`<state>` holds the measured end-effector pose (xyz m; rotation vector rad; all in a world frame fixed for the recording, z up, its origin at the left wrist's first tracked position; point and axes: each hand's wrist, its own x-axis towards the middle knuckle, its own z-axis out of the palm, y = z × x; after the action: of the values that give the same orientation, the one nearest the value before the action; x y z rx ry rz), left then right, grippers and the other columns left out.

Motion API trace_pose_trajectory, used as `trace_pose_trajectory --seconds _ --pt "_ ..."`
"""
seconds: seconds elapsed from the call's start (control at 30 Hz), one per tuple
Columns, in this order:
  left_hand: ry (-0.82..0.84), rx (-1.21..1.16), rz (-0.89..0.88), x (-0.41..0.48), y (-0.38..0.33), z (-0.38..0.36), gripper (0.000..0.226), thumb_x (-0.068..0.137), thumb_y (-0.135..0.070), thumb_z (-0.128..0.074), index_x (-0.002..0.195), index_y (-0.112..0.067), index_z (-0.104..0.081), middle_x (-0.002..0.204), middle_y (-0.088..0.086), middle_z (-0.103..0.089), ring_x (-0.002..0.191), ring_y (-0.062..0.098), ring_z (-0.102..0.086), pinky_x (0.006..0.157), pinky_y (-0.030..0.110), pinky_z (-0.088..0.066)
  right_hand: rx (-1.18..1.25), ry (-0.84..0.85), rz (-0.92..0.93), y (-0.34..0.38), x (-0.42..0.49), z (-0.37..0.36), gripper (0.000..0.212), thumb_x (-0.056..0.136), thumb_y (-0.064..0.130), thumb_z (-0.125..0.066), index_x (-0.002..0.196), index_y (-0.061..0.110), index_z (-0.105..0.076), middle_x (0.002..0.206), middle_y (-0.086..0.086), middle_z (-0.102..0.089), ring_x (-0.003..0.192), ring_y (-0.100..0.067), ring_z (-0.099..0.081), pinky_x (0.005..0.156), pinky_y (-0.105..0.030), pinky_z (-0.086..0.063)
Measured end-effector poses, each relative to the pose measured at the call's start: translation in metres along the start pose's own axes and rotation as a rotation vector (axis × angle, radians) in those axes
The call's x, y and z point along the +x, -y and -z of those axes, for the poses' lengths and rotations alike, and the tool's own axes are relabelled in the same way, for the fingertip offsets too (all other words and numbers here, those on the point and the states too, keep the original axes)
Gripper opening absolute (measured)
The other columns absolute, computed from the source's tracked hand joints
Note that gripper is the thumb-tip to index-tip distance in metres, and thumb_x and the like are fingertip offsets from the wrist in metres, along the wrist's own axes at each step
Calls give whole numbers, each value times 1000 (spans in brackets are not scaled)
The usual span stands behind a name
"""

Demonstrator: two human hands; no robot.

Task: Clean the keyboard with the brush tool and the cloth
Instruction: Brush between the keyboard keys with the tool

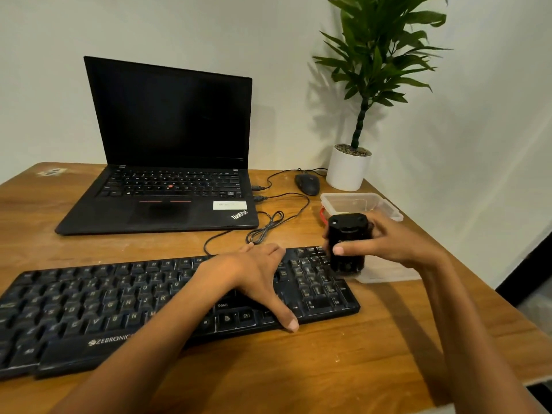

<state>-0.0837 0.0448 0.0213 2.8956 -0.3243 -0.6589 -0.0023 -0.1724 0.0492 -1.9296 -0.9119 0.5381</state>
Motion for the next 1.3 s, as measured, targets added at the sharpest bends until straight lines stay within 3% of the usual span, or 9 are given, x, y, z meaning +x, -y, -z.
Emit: trace_pose_trajectory --seconds 0.1,0.27,0.4,0.53,0.7,0.8,0.93,1.1,1.3 --pt "-15 -12 -5 0 0 0 125 60 -68 -68 148 -19 6 156 -8 5 143 20 2 117 40 -3 56 77 56 3 16 -28 31 74 19 -70 103 11 -62 98 -3 -70 99 -22 -64 81 -28 -53" --pt "-18 -27 -12 -4 -2 1 122 65 -64 -68 147 -17 9 156 -6 10 143 19 6 115 37 0 -18 -258 89 4 40 -32 27 72 27 -75 95 20 -62 97 -2 -68 94 -14 -63 83 -28 -51" --pt "-26 -29 -22 -2 -2 1 123 63 -64 -70 148 -17 6 156 -6 4 143 18 1 116 38 -1 55 -60 42 -2 33 -33 30 71 25 -75 97 15 -63 92 -1 -70 92 -21 -66 76 -28 -55" --pt "-26 -23 -24 -2 -1 0 123 63 -65 -69 148 -16 5 155 -8 4 143 17 0 117 37 -2 44 -255 84 -2 38 -31 30 70 29 -73 95 16 -63 96 -8 -69 95 -24 -64 80 -31 -52" --pt "-35 -39 -32 -4 -2 1 121 63 -64 -70 148 -19 5 156 -7 4 142 17 0 115 36 -1 44 -38 38 4 34 -33 21 76 17 -71 95 19 -62 87 6 -69 90 -13 -65 70 -19 -52" --pt "-33 -35 -30 -4 -2 1 121 64 -63 -69 147 -18 7 156 -8 6 142 17 0 115 36 -2 -10 -262 96 1 40 -30 25 75 23 -72 98 18 -62 97 -2 -68 94 -17 -63 79 -21 -50" --pt "-30 -44 -30 -4 -2 0 122 63 -64 -70 148 -20 8 156 -9 6 142 18 -1 115 36 -4 20 -87 11 1 34 -35 28 71 23 -72 97 19 -62 97 -2 -67 94 -18 -63 79 -25 -53" --pt "-27 -49 -33 -5 -2 1 121 64 -63 -69 147 -19 7 155 -9 5 142 18 0 115 37 -2 -86 -258 23 6 35 -24 41 66 40 -76 101 24 -62 101 2 -67 101 -16 -61 87 -33 -51" --pt "-31 -49 -24 -5 -1 -1 121 65 -64 -69 147 -18 8 156 -5 7 143 18 4 115 36 2 65 -142 26 -2 12 -36 19 80 7 -63 94 19 -61 89 9 -72 87 -1 -66 70 -12 -49"
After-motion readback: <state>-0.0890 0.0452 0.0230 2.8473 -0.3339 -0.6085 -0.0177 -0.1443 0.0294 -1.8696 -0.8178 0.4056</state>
